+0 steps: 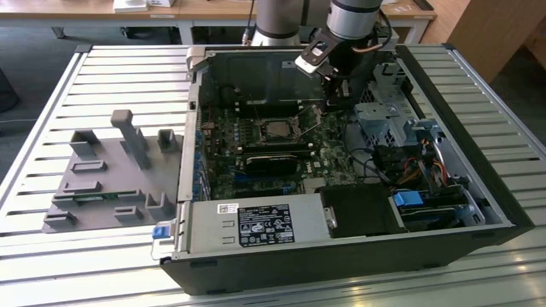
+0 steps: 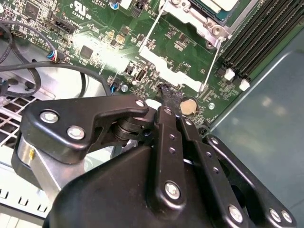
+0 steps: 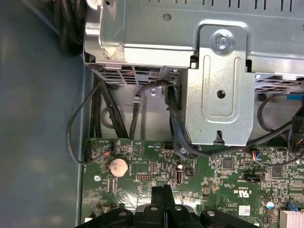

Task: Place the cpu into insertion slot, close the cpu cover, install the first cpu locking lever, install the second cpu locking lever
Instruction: 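Close the cpu cover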

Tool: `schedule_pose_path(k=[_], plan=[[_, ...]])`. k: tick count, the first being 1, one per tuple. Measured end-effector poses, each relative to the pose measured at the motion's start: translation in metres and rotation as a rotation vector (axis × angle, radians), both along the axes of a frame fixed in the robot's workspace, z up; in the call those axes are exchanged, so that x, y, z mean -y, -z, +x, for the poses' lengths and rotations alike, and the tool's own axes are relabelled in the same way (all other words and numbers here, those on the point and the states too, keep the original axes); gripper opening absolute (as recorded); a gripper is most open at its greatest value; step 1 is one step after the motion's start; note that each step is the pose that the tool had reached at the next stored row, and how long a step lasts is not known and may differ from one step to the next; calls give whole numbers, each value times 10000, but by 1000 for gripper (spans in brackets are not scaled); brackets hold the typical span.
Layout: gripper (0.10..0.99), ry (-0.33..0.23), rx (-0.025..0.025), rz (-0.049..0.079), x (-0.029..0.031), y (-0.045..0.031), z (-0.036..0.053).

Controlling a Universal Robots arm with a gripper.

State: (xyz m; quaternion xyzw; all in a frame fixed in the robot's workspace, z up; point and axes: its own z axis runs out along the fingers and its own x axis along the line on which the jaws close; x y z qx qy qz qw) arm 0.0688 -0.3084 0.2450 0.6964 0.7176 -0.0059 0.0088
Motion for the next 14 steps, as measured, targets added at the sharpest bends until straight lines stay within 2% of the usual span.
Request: schedule_pose_path(k=[5,9,14], plan=[[106,0,-68,-24,0,43,7],[106,-2,-78,-27,0,54,-3],[106,0,-78,-28,0,58,-65]])
